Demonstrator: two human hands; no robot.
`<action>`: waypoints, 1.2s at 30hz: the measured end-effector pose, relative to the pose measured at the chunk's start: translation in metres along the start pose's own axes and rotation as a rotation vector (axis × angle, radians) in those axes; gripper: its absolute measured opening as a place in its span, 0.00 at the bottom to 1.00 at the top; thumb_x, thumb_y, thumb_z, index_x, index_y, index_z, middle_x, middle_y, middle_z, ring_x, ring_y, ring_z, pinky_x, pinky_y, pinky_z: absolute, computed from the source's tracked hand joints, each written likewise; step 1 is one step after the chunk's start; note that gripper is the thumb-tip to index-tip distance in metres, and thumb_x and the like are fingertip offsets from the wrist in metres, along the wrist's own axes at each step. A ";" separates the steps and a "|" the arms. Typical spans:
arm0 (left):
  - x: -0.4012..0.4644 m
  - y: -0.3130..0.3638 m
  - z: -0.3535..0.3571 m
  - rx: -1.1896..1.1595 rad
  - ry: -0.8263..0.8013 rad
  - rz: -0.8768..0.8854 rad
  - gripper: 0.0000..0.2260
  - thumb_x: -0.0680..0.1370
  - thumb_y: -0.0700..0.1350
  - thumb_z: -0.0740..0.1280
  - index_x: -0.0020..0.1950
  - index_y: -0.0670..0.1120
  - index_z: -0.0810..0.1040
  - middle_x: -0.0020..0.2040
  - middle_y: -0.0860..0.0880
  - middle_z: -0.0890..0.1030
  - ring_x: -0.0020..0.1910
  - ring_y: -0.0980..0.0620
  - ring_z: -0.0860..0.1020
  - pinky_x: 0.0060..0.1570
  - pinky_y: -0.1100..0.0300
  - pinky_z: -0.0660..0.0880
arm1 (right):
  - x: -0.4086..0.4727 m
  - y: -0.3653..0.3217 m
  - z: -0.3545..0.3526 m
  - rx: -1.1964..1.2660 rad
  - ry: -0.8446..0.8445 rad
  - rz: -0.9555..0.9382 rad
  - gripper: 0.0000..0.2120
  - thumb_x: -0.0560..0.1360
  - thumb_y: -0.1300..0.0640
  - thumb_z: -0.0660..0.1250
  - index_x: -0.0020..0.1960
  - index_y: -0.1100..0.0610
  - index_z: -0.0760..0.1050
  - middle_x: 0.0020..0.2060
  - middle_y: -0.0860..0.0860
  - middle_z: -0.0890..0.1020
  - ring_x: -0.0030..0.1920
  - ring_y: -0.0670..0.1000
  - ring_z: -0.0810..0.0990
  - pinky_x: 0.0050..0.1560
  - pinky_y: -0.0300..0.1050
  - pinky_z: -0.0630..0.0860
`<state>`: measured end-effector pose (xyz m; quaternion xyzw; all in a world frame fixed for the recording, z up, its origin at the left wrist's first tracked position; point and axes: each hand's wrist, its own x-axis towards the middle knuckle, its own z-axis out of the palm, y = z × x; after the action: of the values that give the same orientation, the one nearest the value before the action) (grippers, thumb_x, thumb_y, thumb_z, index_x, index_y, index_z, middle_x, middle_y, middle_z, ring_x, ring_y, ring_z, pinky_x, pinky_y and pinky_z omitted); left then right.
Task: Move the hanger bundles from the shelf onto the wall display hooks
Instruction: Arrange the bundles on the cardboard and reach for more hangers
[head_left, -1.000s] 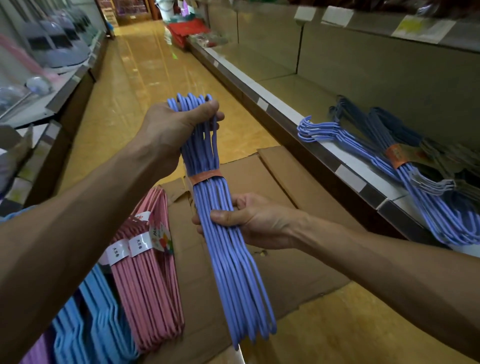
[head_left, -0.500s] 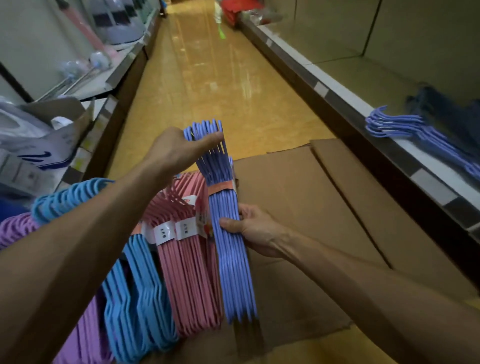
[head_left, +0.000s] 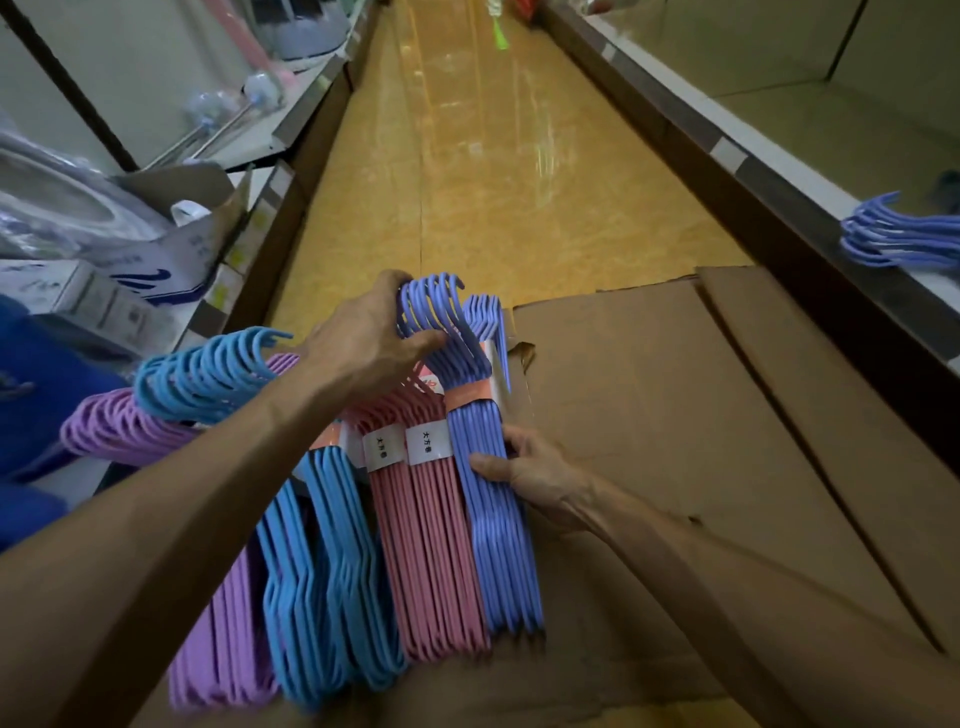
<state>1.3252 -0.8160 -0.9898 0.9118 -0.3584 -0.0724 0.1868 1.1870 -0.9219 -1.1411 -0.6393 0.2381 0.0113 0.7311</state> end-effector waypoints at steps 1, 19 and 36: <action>0.000 0.000 0.000 0.004 0.003 -0.003 0.30 0.77 0.59 0.68 0.74 0.50 0.63 0.53 0.50 0.78 0.51 0.47 0.79 0.57 0.44 0.76 | 0.000 0.000 0.000 -0.001 -0.006 0.002 0.07 0.78 0.61 0.69 0.55 0.53 0.78 0.58 0.59 0.82 0.58 0.60 0.82 0.63 0.62 0.76; -0.023 0.017 -0.011 0.080 0.068 0.122 0.31 0.78 0.54 0.68 0.78 0.48 0.61 0.76 0.43 0.66 0.73 0.43 0.67 0.68 0.46 0.68 | -0.036 -0.025 -0.022 -0.363 -0.045 0.032 0.08 0.77 0.49 0.70 0.53 0.52 0.76 0.45 0.46 0.81 0.45 0.44 0.81 0.39 0.36 0.77; -0.049 0.140 0.012 -0.600 -0.019 0.375 0.12 0.79 0.42 0.69 0.60 0.55 0.77 0.53 0.56 0.82 0.52 0.58 0.82 0.45 0.65 0.77 | -0.181 -0.073 -0.159 -1.138 0.315 0.016 0.10 0.81 0.51 0.62 0.57 0.53 0.79 0.50 0.51 0.83 0.49 0.52 0.81 0.52 0.54 0.80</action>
<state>1.1986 -0.8808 -0.9458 0.7339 -0.4843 -0.1475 0.4528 0.9970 -1.0326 -1.0189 -0.9231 0.3053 0.0476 0.2289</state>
